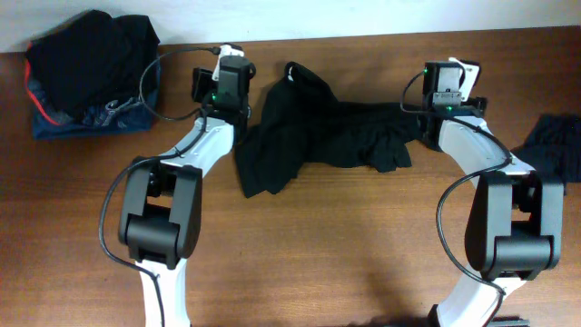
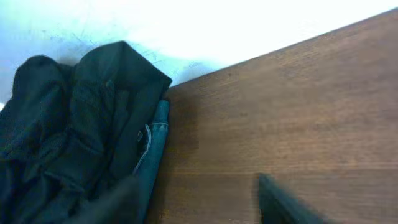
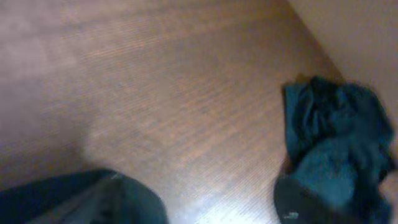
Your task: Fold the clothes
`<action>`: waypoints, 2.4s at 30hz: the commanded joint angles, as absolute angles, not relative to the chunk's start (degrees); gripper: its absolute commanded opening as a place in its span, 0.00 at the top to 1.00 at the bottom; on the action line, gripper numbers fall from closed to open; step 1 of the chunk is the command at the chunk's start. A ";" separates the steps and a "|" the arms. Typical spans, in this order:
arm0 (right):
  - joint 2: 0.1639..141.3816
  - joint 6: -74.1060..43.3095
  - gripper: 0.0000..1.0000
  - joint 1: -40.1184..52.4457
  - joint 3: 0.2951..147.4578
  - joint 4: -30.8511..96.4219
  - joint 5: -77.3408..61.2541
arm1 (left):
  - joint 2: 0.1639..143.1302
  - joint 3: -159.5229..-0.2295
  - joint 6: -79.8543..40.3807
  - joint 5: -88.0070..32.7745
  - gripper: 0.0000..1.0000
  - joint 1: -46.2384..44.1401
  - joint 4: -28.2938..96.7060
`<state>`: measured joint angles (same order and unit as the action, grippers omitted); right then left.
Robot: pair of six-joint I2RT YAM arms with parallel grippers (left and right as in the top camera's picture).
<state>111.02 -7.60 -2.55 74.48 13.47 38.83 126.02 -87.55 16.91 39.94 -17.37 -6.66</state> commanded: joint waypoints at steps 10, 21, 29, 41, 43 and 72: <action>109.21 -8.01 0.03 -2.66 79.18 30.76 7.11 | 114.72 -88.23 10.35 28.47 0.01 -30.81 24.53; 109.23 -6.00 0.01 -2.66 79.33 37.87 -16.05 | 113.86 -88.23 6.70 10.00 0.01 -33.19 33.50; 113.12 -3.38 0.01 -2.61 79.29 37.76 -15.92 | 113.89 -88.23 6.74 6.42 0.01 -33.19 34.68; 116.79 -3.22 0.22 -2.61 79.29 36.18 -14.15 | 114.65 -88.20 6.72 2.48 0.02 -33.19 36.93; 116.79 -3.22 0.31 -2.61 79.31 36.21 -14.15 | 114.65 -88.20 6.72 2.48 0.05 -33.19 36.99; 116.73 -3.29 0.39 -2.66 79.31 37.26 -14.17 | 118.50 -88.20 2.13 6.94 0.21 -33.23 37.10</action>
